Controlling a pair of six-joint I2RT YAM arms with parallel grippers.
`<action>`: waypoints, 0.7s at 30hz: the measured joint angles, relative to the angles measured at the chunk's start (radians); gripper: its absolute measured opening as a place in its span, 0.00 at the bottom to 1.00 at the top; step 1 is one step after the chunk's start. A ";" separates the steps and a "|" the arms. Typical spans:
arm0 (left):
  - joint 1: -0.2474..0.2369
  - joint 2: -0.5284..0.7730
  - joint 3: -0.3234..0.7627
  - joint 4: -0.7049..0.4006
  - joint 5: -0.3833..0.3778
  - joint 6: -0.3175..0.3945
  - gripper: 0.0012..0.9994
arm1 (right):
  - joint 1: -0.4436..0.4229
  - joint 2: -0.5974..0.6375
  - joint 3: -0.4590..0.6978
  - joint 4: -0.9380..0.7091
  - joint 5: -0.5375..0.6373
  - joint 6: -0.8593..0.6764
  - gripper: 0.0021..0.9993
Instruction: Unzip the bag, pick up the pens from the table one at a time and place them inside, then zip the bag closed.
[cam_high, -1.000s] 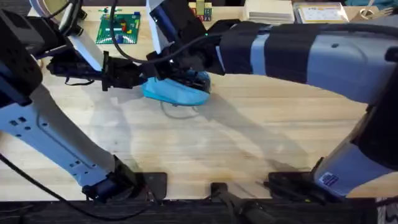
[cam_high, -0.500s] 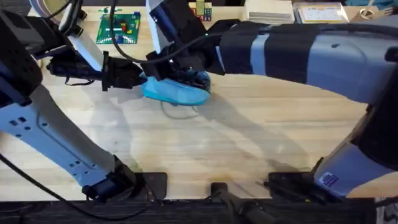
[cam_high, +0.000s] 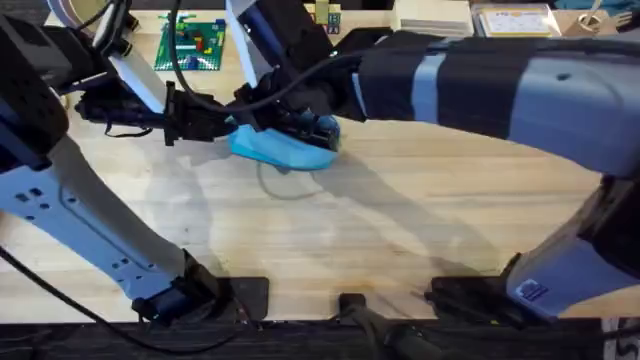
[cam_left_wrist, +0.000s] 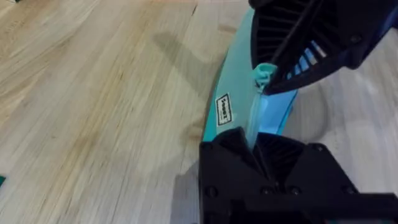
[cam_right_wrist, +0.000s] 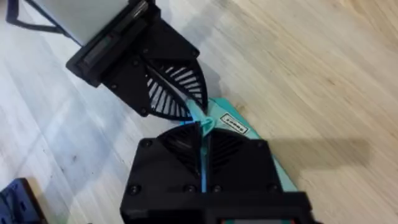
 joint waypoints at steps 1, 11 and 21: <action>-0.002 0.000 0.000 -0.002 0.002 0.000 0.04 | 0.001 -0.004 0.000 -0.010 0.002 -0.010 0.03; -0.009 0.000 0.000 -0.005 0.003 0.000 0.04 | -0.004 -0.016 0.000 -0.067 0.003 -0.047 0.03; -0.022 0.000 0.000 -0.001 0.019 0.000 0.04 | -0.078 -0.089 0.000 -0.261 -0.012 -0.103 0.03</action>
